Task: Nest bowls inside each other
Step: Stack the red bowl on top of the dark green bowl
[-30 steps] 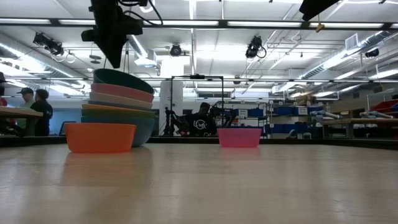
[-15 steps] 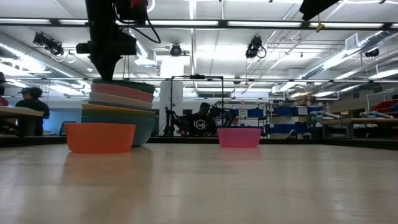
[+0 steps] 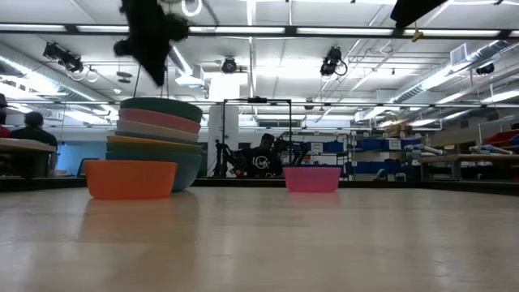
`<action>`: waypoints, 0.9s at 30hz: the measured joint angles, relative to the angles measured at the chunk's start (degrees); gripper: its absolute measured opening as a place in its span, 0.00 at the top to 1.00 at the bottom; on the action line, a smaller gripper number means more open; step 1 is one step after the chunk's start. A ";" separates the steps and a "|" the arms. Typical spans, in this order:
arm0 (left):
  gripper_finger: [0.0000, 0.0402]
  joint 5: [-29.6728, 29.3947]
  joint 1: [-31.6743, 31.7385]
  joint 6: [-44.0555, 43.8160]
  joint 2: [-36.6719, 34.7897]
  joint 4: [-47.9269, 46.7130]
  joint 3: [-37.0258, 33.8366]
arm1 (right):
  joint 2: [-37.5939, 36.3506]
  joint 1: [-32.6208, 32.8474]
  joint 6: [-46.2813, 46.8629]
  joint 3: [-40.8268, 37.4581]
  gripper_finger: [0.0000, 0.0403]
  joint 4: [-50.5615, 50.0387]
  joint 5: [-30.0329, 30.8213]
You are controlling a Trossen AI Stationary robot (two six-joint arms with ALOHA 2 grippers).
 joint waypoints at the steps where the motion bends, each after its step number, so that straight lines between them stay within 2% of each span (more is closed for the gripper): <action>1: 0.95 0.04 -1.21 0.98 -0.48 0.21 2.24 | -0.01 -0.56 1.00 -0.65 0.58 -0.86 -0.17; 4: 0.95 0.17 -5.35 3.75 -3.03 2.38 9.35 | -0.01 -3.90 4.34 -4.55 0.59 -1.37 -2.21; 6: 0.95 -0.20 -8.23 5.31 -5.51 4.58 13.46 | -0.01 -7.43 4.35 -7.80 0.60 0.85 -5.60; 9: 0.95 -1.70 -12.84 6.33 -9.48 8.58 17.27 | 0.07 -14.75 -3.89 -12.94 0.61 14.42 -12.99; 12: 0.95 -3.67 -16.17 6.48 -14.06 11.55 17.68 | 0.22 -22.48 -15.29 -16.41 0.61 31.13 -18.84; 14: 0.95 -4.50 -17.47 6.45 -16.05 12.82 17.68 | 0.66 -27.67 -20.91 -16.99 0.61 37.97 -20.94; 16: 0.95 -5.77 -18.31 5.74 -17.21 12.59 17.68 | 1.61 -33.19 -24.74 -16.54 0.61 41.66 -22.76; 21: 0.95 -6.10 -18.99 5.39 -17.46 10.27 17.64 | 6.73 -43.90 -30.95 -15.83 0.61 48.52 -32.99; 24: 0.95 -7.04 -18.99 5.37 -16.65 8.69 17.54 | 11.47 -46.73 -34.04 -15.83 0.61 51.99 -37.85; 27: 0.95 -7.62 -18.97 5.29 -16.11 6.93 17.54 | 15.80 -47.57 -35.83 -15.83 0.61 52.76 -39.52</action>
